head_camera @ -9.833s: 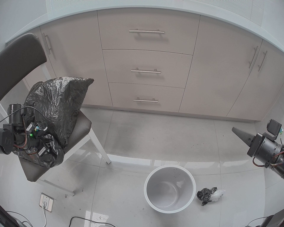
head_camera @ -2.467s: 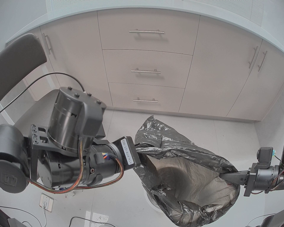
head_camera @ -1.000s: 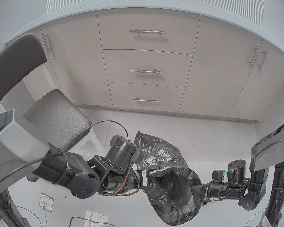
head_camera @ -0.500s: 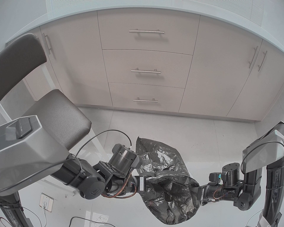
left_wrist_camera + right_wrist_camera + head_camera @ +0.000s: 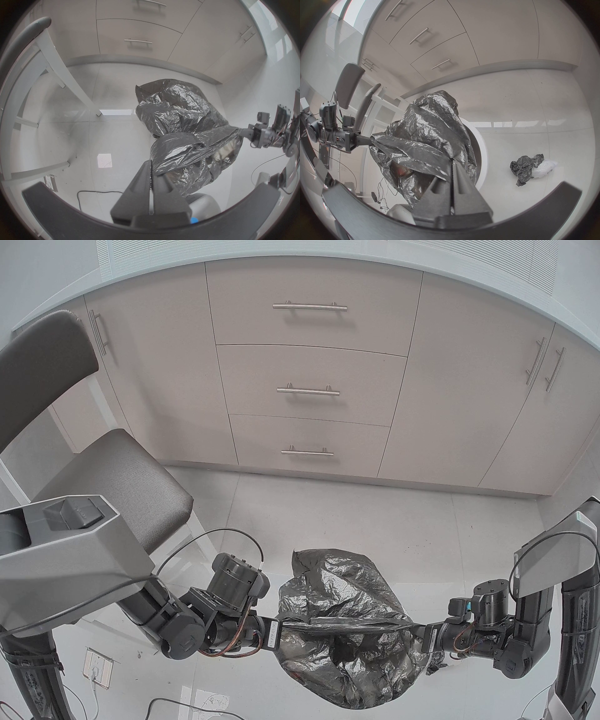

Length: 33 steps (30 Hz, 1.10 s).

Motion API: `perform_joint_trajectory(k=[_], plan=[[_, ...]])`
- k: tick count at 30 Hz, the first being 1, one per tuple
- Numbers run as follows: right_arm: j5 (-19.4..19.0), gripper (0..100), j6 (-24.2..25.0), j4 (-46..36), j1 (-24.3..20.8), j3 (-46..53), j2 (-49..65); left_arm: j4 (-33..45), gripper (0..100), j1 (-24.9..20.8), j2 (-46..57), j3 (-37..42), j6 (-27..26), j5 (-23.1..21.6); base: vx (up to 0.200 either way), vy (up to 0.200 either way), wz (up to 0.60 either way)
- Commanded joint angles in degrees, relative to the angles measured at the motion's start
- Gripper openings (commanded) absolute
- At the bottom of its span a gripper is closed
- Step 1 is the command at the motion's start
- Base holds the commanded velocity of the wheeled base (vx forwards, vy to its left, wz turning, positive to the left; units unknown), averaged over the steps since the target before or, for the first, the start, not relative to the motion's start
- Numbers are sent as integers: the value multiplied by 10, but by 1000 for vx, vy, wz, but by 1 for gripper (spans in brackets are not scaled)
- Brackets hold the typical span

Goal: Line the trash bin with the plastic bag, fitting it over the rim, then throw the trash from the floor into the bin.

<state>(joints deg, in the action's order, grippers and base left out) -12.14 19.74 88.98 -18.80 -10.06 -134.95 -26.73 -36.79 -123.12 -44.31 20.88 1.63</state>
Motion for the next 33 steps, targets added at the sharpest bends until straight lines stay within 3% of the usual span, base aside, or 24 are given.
perform_joint_trajectory(k=[1, 17, 27, 29, 33], plan=[[4, 0, 0, 10, 10, -2, -2, -6, 0, 9, -26, 1, -10, 0, 0, 0, 0], [12, 0, -10, 10, 15, 7, -31, -67, 0, -31, -50, -2, -2, -1, 0, 0, 0], [42, 0, -53, 10, 10, 1, -51, -87, 0, -37, -72, -17, 17, 4, 0, 0, 0], [75, 0, -72, 10, 6, 0, -51, -87, 0, -38, -79, -24, 17, 4, 0, 0, 0], [87, 0, -76, 10, -5, -1, -52, -87, 0, -38, -91, -32, 17, 4, 0, 0, 0]])
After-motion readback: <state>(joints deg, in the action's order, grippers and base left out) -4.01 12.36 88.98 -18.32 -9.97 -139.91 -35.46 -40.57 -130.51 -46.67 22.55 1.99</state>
